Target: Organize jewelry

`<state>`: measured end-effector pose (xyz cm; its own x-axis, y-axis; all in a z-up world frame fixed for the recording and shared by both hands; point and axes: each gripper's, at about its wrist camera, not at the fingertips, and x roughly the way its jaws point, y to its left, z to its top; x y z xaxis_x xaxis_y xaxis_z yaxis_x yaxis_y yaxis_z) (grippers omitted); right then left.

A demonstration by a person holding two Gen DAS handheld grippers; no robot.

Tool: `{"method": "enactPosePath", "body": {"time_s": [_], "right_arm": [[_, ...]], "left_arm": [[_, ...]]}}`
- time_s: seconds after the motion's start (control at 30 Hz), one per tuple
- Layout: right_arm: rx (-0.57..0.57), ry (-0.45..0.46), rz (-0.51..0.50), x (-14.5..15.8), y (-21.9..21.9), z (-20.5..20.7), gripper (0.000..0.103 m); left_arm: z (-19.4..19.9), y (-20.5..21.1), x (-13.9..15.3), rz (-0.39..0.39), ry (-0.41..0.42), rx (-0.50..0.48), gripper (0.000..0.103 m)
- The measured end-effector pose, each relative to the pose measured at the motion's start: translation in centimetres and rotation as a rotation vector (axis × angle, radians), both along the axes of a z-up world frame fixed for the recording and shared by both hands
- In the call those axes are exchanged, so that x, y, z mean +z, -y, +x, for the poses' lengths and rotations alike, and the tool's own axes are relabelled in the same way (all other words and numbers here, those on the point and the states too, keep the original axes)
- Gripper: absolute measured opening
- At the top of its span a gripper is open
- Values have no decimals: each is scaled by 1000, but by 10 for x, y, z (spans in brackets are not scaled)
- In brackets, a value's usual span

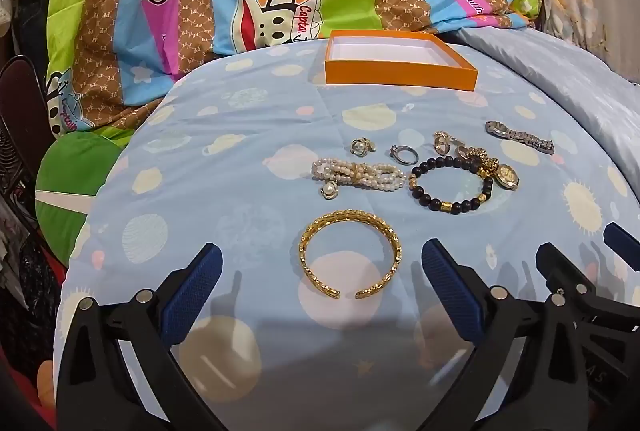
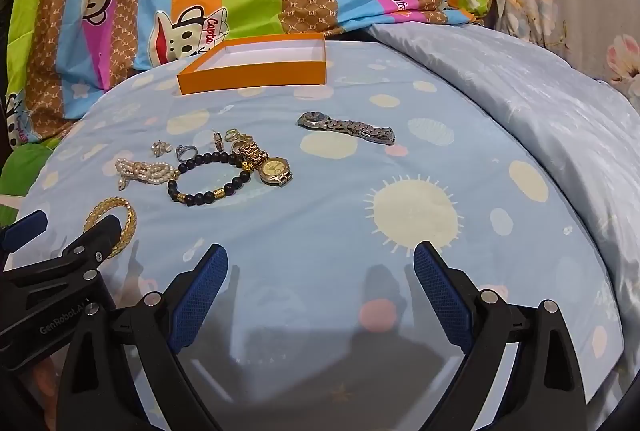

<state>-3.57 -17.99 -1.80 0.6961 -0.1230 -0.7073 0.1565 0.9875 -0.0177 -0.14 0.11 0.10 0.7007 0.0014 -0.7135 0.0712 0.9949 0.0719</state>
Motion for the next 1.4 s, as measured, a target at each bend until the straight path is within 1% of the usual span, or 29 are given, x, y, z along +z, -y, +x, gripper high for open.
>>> {"method": "enactPosePath", "body": {"time_s": [0.27,1.4], "right_arm": [[1,0,2,1,0,0,92],[2,-1,8,3,-1,0,92]], "left_arm": [[1,2,-1,11,-3,-1,97],[1,1,-1,10,-4,-2,97]]}}
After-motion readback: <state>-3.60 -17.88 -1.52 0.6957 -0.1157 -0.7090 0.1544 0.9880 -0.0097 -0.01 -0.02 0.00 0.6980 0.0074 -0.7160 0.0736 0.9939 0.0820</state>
